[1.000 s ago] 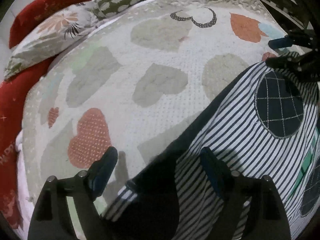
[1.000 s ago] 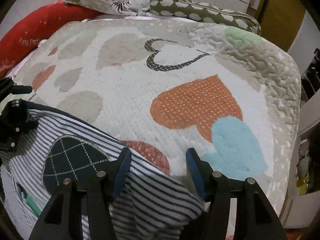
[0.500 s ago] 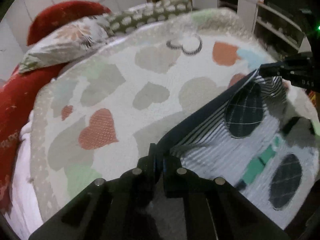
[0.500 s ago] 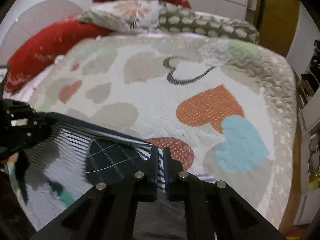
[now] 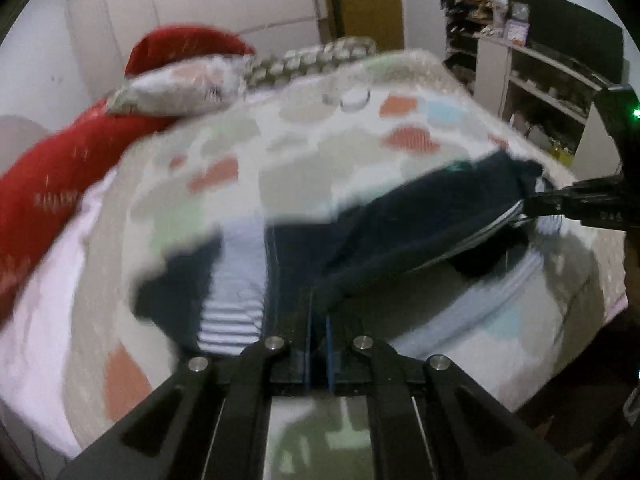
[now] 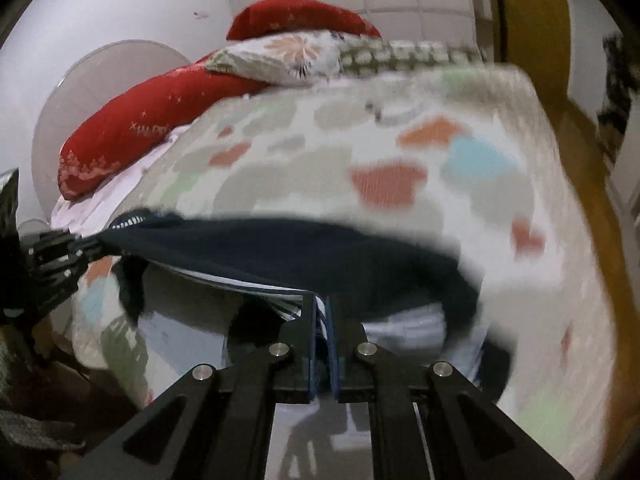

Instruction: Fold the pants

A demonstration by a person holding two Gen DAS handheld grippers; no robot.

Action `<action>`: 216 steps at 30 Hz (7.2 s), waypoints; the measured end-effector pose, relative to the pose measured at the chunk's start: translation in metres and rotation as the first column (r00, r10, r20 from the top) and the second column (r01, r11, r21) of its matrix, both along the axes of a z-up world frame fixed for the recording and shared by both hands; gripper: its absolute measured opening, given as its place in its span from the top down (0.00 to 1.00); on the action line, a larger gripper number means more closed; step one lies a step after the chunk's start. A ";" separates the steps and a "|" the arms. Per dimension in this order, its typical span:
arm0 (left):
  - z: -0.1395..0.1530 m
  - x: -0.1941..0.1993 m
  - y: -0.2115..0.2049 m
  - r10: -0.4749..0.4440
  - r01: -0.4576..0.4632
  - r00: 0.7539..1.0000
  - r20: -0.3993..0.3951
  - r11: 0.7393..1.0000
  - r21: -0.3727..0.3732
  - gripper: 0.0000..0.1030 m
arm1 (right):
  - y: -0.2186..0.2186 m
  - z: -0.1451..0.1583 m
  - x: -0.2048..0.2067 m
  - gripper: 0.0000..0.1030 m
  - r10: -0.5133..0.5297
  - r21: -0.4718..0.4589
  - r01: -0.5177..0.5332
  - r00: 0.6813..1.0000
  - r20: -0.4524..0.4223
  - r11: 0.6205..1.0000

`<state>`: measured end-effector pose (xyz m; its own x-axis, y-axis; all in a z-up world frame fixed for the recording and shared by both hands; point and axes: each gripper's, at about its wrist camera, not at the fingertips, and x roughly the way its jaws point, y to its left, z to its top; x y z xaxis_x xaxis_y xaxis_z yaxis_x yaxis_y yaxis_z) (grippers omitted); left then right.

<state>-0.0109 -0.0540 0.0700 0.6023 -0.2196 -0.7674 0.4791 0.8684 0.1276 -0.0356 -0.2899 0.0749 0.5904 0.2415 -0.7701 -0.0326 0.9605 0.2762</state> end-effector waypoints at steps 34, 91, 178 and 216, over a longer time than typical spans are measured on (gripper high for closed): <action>0.002 -0.037 0.112 0.309 -0.355 0.932 -0.191 0.888 -0.292 0.66 | -0.093 -0.027 -0.068 0.95 -0.503 0.102 0.503 0.864 -0.033 0.858; 0.042 0.048 0.018 0.164 -0.199 0.973 -0.159 0.952 -0.231 0.30 | -0.124 -0.031 -0.108 0.39 -0.622 0.224 0.599 0.781 0.046 0.769; -0.037 -0.039 0.189 0.362 -0.525 0.849 -0.384 0.660 -0.538 0.52 | 0.280 -0.015 0.152 0.23 0.299 -0.018 -0.322 0.897 -0.326 0.947; -0.002 -0.008 0.066 0.189 -0.314 0.931 -0.312 0.851 -0.421 0.69 | 0.079 0.022 0.072 0.66 0.024 0.293 0.011 0.993 -0.114 0.956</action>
